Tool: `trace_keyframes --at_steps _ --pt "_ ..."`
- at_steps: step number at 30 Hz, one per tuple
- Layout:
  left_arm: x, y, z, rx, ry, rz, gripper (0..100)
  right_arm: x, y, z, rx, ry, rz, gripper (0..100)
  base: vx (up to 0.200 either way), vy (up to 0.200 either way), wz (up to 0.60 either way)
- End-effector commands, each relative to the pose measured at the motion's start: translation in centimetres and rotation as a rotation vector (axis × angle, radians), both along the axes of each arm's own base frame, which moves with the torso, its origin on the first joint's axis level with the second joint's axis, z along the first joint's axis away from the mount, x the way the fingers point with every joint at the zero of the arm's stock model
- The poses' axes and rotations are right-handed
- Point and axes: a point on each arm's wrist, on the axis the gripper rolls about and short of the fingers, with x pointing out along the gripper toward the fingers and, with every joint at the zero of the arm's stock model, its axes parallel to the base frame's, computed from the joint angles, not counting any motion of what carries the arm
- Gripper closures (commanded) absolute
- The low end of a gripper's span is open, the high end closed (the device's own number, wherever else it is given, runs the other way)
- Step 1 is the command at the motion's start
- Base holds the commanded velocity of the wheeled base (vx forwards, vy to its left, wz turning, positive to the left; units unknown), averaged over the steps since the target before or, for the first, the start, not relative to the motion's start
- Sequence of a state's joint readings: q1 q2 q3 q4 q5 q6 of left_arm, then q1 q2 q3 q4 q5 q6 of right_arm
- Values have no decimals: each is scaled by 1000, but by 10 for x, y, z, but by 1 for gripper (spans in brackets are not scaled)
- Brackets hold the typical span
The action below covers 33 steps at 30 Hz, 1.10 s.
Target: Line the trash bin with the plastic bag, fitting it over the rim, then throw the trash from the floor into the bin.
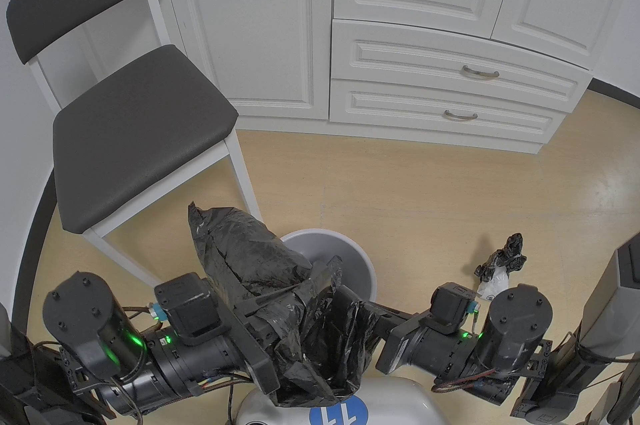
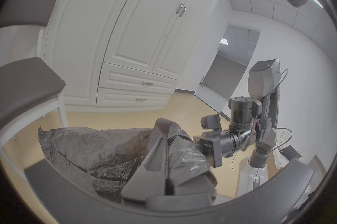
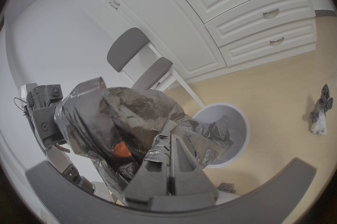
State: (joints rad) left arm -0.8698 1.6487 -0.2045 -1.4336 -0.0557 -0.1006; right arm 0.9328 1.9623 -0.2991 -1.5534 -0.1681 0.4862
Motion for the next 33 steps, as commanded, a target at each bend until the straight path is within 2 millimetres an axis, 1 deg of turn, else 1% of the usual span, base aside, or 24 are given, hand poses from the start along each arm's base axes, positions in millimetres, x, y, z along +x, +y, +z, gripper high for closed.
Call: trace_keyframes --at_steps 1,4,6,9,12,13,14,16,18,19,20,21,22,23,25,26,27,29,30,33 --pt "7 -11 -20 56 56 -10 100 19 -17 -11 -23 31 -30 100 0 0 0" --pt "12 -18 -27 45 55 -11 100 30 -29 -15 -32 48 -42 100 0 0 0" --pt "17 -26 -31 26 73 -12 100 45 -42 -17 -39 46 -75 100 0 0 0" --pt "21 -36 -35 -13 132 -16 100 66 -66 -25 -61 63 -134 100 0 0 0" --pt "32 -50 -36 -94 201 22 100 88 -88 -33 -68 77 -182 100 0 0 0" --pt "34 -53 -36 -108 211 31 100 92 -91 -34 -65 77 -194 100 0 0 0" --pt "40 -57 -37 -141 232 55 100 100 -99 -35 -61 74 -223 100 0 0 0" --pt "48 -64 -38 -194 268 89 100 110 -110 -36 -55 69 -257 100 0 0 0" --pt "54 -68 -39 -224 289 107 100 112 -115 -36 -51 71 -260 100 0 0 0" --pt "62 -72 -42 -257 313 126 100 114 -122 -36 -46 72 -258 100 0 0 0" --pt "62 -72 -42 -257 313 126 100 114 -122 -36 -46 72 -258 100 0 0 0" --pt "71 -75 -46 -286 339 142 100 116 -129 -33 -39 67 -263 100 0 0 0" --pt "73 -75 -46 -291 342 145 100 116 -130 -33 -38 65 -264 100 0 0 0" --pt "82 -77 -50 -311 355 161 100 117 -134 -30 -34 57 -275 100 0 0 0" --pt "95 -83 -52 -339 357 167 100 117 -138 -26 -29 46 -286 100 0 0 0" --pt "95 -83 -52 -339 357 167 100 117 -138 -26 -29 46 -286 100 0 0 0" --pt "107 -91 -55 -368 353 166 100 116 -141 -22 -25 34 -293 100 0 0 0" --pt "117 -102 -59 -390 347 157 100 114 -143 -15 -15 13 -296 100 0 0 0" --pt "118 -104 -60 -392 346 156 100 113 -144 -13 -13 7 -297 100 0 0 0" --pt "127 -116 -68 -400 339 147 100 105 -150 5 12 -41 -266 100 0 0 0"
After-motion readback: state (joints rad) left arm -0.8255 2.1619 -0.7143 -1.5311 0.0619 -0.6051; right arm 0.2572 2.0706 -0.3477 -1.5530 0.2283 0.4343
